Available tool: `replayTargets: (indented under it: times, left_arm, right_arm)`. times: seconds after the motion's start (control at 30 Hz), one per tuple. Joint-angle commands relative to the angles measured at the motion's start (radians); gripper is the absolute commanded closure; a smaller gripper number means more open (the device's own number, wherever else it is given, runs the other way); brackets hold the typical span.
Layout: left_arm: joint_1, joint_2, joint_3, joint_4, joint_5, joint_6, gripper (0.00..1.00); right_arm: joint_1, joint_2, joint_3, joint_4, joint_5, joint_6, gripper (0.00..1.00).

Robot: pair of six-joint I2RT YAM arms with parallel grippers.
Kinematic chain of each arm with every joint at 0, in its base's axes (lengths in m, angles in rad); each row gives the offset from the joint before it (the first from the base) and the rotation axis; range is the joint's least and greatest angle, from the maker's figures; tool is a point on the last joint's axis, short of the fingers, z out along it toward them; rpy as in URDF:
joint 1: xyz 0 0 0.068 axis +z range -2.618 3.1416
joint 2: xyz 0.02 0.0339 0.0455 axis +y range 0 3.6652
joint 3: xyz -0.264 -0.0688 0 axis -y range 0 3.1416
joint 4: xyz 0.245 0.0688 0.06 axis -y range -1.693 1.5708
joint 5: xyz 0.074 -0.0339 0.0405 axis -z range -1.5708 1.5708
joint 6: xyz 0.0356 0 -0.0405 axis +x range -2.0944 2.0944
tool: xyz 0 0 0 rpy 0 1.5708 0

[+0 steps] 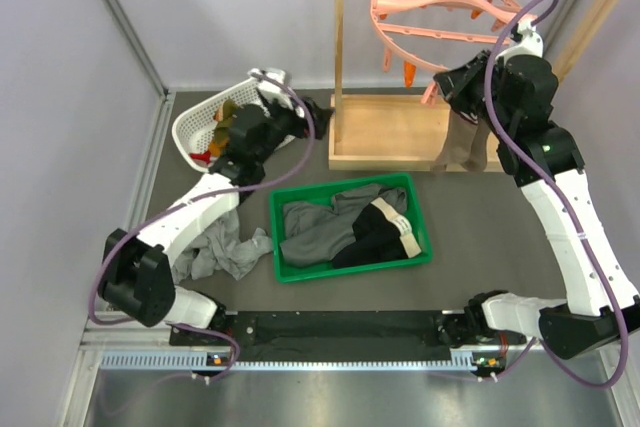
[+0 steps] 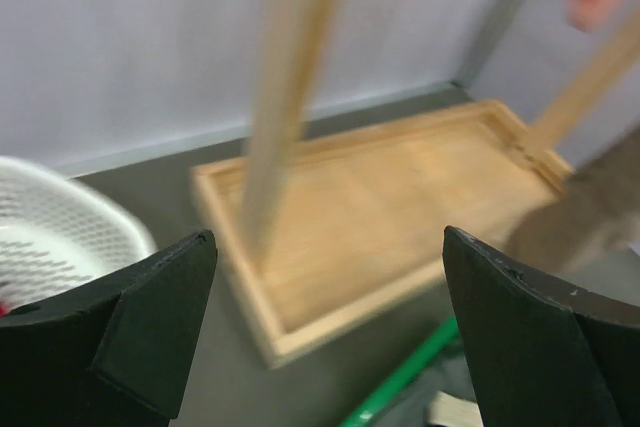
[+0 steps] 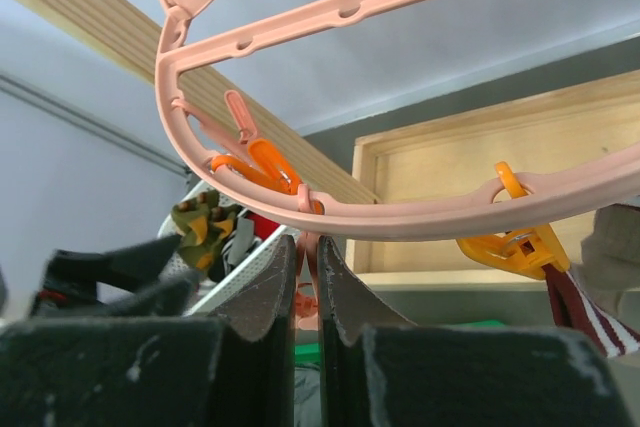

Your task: Remove the socks clipped to the hanger

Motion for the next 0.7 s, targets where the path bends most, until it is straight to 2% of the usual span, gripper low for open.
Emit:
replayTargets:
  times: [0.0, 0.17, 0.3, 0.43, 0.67]
  left_arm:
    - [-0.156, -0.013, -0.078, 0.255, 0.021, 0.040, 0.01]
    - [-0.277, 0.082, -0.104, 0.383, 0.017, 0.028, 0.02]
    - [-0.327, 0.192, -0.069, 0.476, 0.038, -0.029, 0.04]
    - [-0.373, 0.347, -0.030, 0.640, 0.107, -0.065, 0.04]
    - [-0.417, 0.537, 0.130, 0.642, 0.205, -0.038, 0.04]
  right_arm:
    - [0.018, -0.021, -0.001, 0.092, -0.041, 0.070, 1.00]
    - [0.020, -0.027, -0.020, 0.126, -0.078, 0.114, 1.00]
    - [0.018, -0.030, -0.032, 0.147, -0.112, 0.156, 1.00]
    - [0.020, -0.047, -0.066, 0.180, -0.127, 0.191, 1.00]
    - [0.020, -0.058, -0.075, 0.195, -0.127, 0.196, 1.00]
